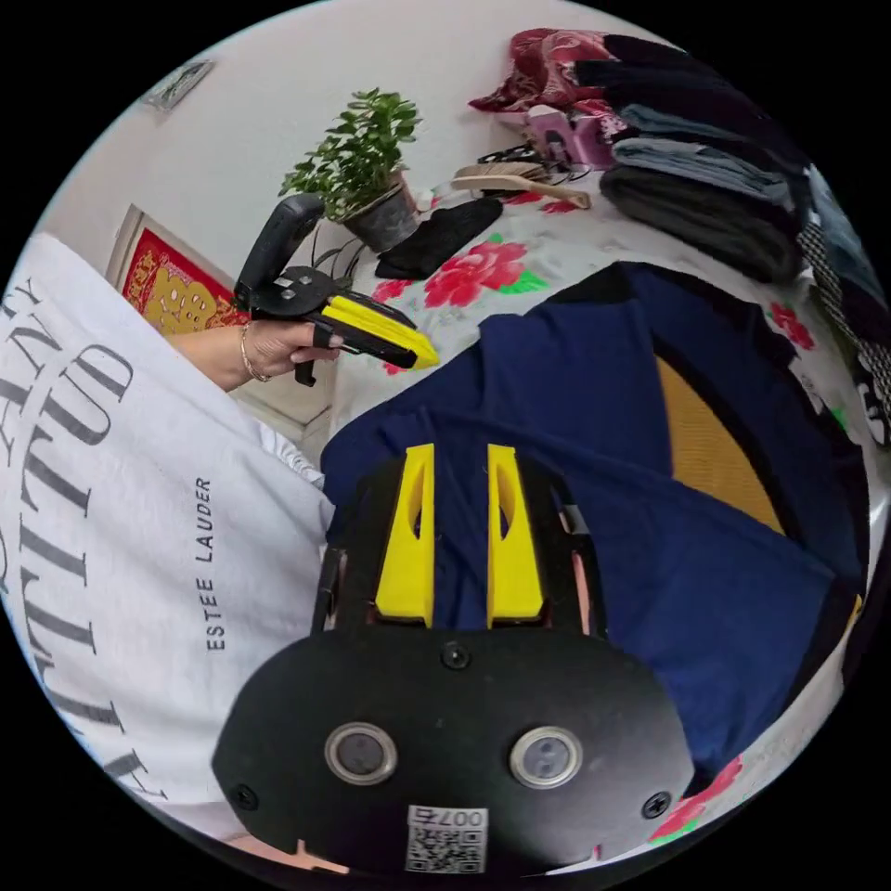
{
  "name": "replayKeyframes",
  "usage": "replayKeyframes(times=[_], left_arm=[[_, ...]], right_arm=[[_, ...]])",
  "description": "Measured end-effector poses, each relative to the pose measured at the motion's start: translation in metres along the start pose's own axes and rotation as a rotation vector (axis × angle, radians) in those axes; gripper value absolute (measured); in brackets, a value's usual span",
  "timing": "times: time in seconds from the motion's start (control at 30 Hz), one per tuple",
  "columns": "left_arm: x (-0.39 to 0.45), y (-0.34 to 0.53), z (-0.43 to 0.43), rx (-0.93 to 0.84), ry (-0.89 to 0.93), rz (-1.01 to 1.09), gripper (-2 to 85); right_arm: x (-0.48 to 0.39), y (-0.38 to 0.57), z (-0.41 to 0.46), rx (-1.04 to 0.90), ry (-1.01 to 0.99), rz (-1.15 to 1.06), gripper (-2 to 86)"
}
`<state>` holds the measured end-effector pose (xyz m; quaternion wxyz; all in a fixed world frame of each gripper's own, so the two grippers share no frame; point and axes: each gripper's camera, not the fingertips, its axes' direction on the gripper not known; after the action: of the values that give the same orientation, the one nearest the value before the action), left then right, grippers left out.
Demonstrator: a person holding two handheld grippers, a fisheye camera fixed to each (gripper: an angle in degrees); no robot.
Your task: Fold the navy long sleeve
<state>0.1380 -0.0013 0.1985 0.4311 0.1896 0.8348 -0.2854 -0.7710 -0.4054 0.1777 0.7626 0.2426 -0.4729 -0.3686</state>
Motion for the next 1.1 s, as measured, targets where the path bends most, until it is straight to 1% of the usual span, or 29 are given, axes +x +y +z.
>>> replayKeyframes(times=[0.1, 0.13, 0.27, 0.4, 0.47, 0.63, 0.73, 0.87, 0.93, 1.0, 1.1], left_arm=[[0.012, 0.027, -0.001, -0.011, 0.002, -0.018, -0.9], [0.015, 0.035, -0.003, 0.001, 0.009, -0.024, -0.9], [0.016, 0.049, -0.001, 0.026, 0.029, -0.065, -0.9], [0.013, 0.053, 0.021, -0.033, 0.03, -0.096, -0.9], [0.012, 0.055, 0.038, -0.122, -0.007, -0.108, -0.9], [0.009, 0.065, 0.035, -0.075, 0.002, -0.096, -0.9], [0.0, 0.078, 0.027, -0.032, 0.025, -0.113, -0.9], [-0.007, 0.098, 0.019, 0.005, 0.058, -0.079, -1.0], [-0.008, 0.101, 0.019, 0.005, 0.05, -0.048, -1.0], [-0.008, 0.1, 0.022, -0.011, 0.046, -0.021, -1.0], [-0.008, 0.095, 0.03, -0.023, 0.065, 0.012, -1.0]], right_arm=[[-0.034, -0.008, 0.032, -0.046, 0.035, -0.064, 7.1], [-0.043, -0.01, 0.042, -0.064, 0.076, -0.084, 7.2], [-0.055, -0.019, 0.072, -0.153, 0.134, -0.098, 5.9], [-0.071, -0.015, 0.091, -0.22, 0.131, -0.12, 3.3], [-0.086, -0.008, 0.095, -0.245, 0.128, -0.131, 1.5], [-0.121, 0.01, 0.089, -0.251, 0.032, -0.132, 0.5], [-0.141, 0.024, 0.084, -0.235, 0.051, -0.101, 1.2], [-0.148, 0.016, 0.061, -0.104, 0.218, -0.03, 2.4], [-0.143, 0.002, 0.057, -0.082, 0.254, 0.002, 2.6], [-0.136, -0.01, 0.063, -0.101, 0.255, 0.034, 2.6], [-0.13, -0.017, 0.089, -0.227, 0.231, 0.076, 1.8]])
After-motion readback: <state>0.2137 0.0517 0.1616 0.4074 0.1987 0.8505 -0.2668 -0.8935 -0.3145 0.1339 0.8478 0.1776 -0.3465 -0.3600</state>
